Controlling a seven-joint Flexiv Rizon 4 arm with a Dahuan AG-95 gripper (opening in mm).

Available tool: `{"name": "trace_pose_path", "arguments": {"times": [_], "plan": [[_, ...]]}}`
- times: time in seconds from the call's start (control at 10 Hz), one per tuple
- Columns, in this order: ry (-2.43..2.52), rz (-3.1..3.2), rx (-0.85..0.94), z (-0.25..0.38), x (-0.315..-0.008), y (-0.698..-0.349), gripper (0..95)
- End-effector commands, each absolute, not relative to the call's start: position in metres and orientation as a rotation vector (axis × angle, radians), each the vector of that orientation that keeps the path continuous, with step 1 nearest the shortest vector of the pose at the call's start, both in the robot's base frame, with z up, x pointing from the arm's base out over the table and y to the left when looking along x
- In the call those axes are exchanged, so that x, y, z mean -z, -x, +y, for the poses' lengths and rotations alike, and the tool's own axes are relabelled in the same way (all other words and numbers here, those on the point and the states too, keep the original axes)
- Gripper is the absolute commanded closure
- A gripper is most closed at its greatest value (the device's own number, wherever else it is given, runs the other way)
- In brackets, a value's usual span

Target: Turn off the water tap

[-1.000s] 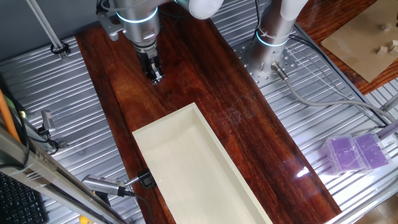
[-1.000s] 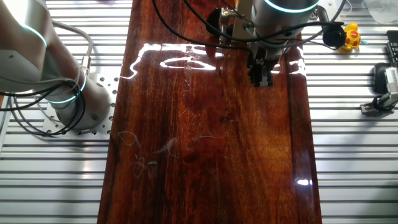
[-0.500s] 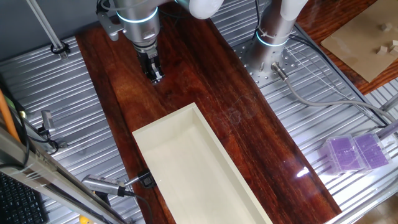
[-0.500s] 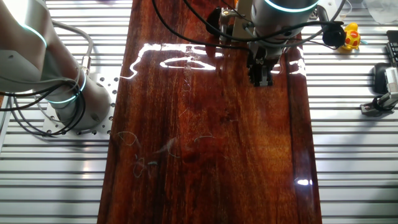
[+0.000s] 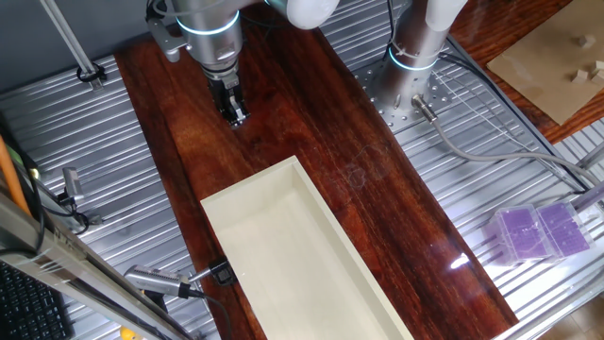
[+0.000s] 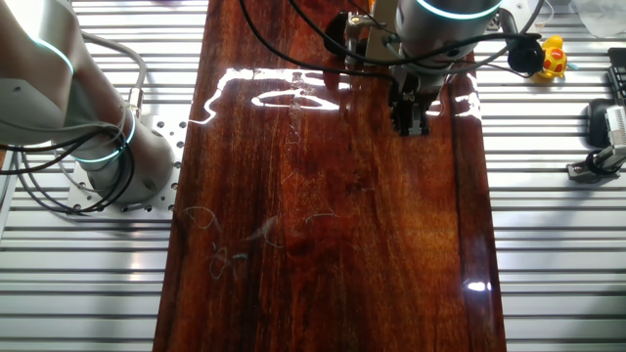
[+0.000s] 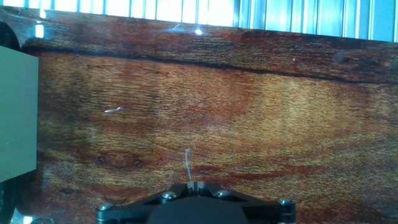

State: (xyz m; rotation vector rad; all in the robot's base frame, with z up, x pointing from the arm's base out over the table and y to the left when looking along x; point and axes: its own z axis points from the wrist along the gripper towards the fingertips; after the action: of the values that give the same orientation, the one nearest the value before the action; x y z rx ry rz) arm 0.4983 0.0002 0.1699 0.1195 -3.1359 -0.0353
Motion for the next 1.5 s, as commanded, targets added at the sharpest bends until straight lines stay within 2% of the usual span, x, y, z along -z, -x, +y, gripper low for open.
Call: {"name": "trace_pose_path", "arguments": {"times": [0.1,0.8,0.9,1.5], "plan": [[-0.120,-3.135,0.035,0.000,-0.170,-0.498,95.0],[-0.120,-3.135,0.035,0.000,-0.170,-0.498,95.0],[-0.232,-3.108,0.005,0.041,-0.153,-0.501,95.0],[-0.349,-3.080,0.047,-0.012,-0.176,-0.484,95.0]]}}
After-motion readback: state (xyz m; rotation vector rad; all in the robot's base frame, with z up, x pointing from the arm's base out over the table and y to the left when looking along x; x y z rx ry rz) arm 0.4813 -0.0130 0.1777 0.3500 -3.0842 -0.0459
